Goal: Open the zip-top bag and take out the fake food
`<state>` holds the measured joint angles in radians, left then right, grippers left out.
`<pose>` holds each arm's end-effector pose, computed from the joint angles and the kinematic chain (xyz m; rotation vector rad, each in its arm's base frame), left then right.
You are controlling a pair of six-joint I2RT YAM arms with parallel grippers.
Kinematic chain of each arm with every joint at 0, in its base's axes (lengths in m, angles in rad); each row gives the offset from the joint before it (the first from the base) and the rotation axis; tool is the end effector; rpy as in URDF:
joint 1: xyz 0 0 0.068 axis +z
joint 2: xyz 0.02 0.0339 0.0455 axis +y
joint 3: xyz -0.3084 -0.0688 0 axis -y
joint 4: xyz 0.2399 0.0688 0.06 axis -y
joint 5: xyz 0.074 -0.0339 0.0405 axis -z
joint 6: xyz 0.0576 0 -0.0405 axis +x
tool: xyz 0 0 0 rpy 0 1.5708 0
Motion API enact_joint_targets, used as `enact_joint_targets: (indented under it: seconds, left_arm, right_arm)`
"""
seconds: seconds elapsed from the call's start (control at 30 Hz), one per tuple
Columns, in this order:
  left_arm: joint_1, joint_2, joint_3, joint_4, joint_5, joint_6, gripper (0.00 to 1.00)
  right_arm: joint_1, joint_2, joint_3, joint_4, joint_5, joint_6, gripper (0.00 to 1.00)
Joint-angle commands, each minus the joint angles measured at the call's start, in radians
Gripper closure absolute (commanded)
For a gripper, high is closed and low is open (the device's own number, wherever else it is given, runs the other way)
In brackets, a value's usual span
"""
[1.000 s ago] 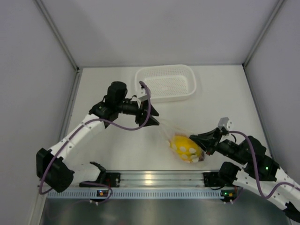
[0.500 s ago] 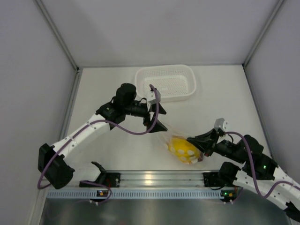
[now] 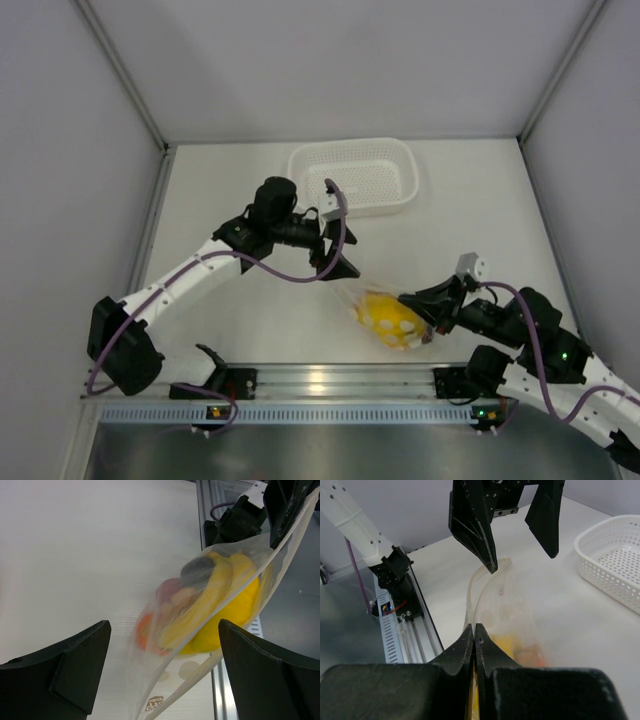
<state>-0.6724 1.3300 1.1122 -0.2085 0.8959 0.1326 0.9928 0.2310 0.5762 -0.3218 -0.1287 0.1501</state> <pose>0.2018 -0.2182 0.3743 1.3131 1.5506 -1.2323 0.0246 0.0512 0.3248 -0.7660 1.4458 0.9924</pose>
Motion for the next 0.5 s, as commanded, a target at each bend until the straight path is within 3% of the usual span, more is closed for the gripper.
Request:
enact_joint_targets:
  seconds: [0.0,0.23,0.3,0.37,0.4,0.47]
  left_arm:
    - [0.0,-0.011,-0.011,0.054,0.083,0.01,0.06]
    - [-0.001,0.047,-0.026,0.054,0.15,0.002,0.21]
    - [-0.006,0.072,-0.025,0.054,0.155,-0.002,0.32]
    - [-0.009,0.087,-0.008,0.054,0.15,-0.002,0.5]
    - [-0.009,0.098,-0.002,0.055,0.144,-0.007,0.69]
    - [-0.01,0.106,0.026,0.054,0.133,-0.025,0.82]
  right_arm:
    - [0.017,-0.01,0.01,0.089,0.017,-0.009,1.0]
    - [0.015,-0.025,0.01,0.095,0.049,-0.006,1.0]
    - [0.017,-0.028,0.01,0.102,0.047,-0.004,1.0]
    - [0.017,-0.025,0.011,0.104,0.047,-0.004,1.0]
    - [0.015,-0.022,0.013,0.102,0.049,-0.007,1.0]
    - [0.015,-0.012,0.013,0.099,0.064,-0.007,1.0]
